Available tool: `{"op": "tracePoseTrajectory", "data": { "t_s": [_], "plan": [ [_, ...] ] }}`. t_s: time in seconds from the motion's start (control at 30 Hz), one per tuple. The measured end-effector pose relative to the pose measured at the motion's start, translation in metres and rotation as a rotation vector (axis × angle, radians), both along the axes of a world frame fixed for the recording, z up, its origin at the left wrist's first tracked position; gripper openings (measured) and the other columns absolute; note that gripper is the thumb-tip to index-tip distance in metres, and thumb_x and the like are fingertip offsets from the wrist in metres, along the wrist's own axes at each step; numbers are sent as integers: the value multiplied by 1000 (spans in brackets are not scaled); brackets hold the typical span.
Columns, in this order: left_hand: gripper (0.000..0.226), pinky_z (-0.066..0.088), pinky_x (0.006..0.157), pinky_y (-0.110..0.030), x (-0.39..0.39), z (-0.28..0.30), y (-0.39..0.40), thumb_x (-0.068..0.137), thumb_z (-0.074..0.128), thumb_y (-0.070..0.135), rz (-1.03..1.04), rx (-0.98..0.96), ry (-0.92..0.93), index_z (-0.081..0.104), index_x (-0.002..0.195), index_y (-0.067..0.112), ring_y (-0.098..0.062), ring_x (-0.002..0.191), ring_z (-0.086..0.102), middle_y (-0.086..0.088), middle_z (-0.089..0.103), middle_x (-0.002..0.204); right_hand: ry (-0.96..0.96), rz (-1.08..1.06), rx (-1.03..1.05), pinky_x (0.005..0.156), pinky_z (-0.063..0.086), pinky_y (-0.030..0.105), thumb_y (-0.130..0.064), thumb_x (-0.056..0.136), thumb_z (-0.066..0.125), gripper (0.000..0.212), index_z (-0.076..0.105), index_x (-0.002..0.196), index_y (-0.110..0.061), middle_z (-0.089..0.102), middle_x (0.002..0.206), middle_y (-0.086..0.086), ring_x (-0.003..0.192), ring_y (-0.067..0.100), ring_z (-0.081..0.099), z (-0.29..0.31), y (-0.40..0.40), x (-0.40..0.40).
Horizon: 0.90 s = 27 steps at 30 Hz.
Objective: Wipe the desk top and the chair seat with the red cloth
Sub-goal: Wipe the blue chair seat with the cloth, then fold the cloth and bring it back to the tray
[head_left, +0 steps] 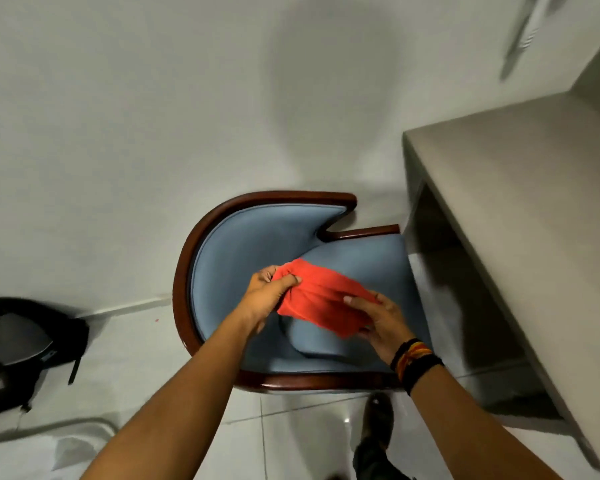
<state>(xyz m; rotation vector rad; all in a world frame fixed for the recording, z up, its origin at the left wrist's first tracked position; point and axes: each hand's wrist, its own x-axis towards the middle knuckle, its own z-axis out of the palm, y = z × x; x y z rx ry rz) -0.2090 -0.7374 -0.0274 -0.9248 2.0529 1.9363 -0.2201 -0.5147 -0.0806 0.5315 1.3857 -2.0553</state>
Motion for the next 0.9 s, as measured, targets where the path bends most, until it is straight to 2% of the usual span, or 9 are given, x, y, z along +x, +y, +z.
{"op": "tracePoseTrajectory", "data": {
  "t_s": [0.07, 0.13, 0.23, 0.3, 0.47, 0.6, 0.73, 0.83, 0.9],
  "plan": [
    [11, 54, 67, -26, 0, 25, 21, 89, 75, 1, -30, -11, 76, 70, 93, 10, -20, 73, 62, -11, 70, 84, 42, -115, -58, 71, 62, 44, -6, 81, 78, 34, 70, 111, -20, 76, 101, 6, 89, 27, 73, 28, 18, 9],
    [15, 55, 75, -31, -1, 50, 42, 89, 77, 2, -56, -32, 160, 71, 100, 8, -22, 78, 63, -15, 70, 92, 93, -207, -84, 67, 65, 41, -1, 85, 74, 38, 68, 120, -15, 76, 112, 13, 92, 30, 75, 56, 38, 17],
    [20, 53, 85, -36, 2, 89, 81, 89, 74, -1, -124, -7, 278, 70, 105, 11, -22, 87, 63, -14, 71, 98, 191, -293, -57, 59, 65, 36, 4, 86, 72, 42, 67, 126, -10, 75, 114, 20, 80, 25, 79, 103, 76, 35],
    [22, 53, 87, -38, 1, 110, 113, 90, 72, -1, -174, 15, 331, 69, 108, 12, -23, 90, 63, -13, 71, 100, 242, -346, -27, 58, 65, 35, 5, 86, 71, 37, 70, 120, -11, 75, 109, 19, 73, 22, 78, 129, 107, 45],
    [24, 57, 82, -34, 18, 142, 221, 90, 73, 0, -270, 72, 404, 71, 113, 9, -23, 86, 66, -14, 73, 101, 300, -533, 54, 67, 65, 41, 8, 87, 67, 28, 71, 104, -14, 72, 106, 18, 78, 26, 73, 174, 204, 88],
    [19, 57, 59, -21, 46, 142, 328, 91, 72, -1, -338, 175, 374, 68, 104, 12, -17, 68, 63, -9, 70, 87, 293, -638, 140, 84, 64, 51, 5, 90, 64, 28, 68, 112, -12, 71, 109, 18, 95, 33, 72, 182, 304, 137],
    [21, 56, 66, -26, 93, 123, 454, 90, 72, 1, -460, 255, 291, 70, 107, 13, -18, 67, 65, -7, 71, 85, 253, -745, 224, 77, 65, 44, 1, 90, 66, 30, 69, 118, -9, 73, 109, 18, 100, 35, 70, 165, 425, 209],
    [23, 57, 63, -25, 132, 103, 547, 90, 72, -3, -546, 314, 232, 71, 109, 10, -18, 64, 65, -9, 71, 84, 210, -832, 256, 91, 60, 56, 2, 90, 66, 25, 71, 111, -12, 76, 105, 17, 95, 33, 74, 140, 509, 265],
    [21, 56, 64, -24, 157, 87, 609, 89, 72, -6, -593, 323, 194, 72, 107, 6, -19, 67, 62, -12, 70, 85, 177, -894, 244, 79, 65, 51, 4, 91, 64, 24, 71, 110, -10, 80, 100, 16, 83, 28, 79, 122, 566, 302]
  ]
}}
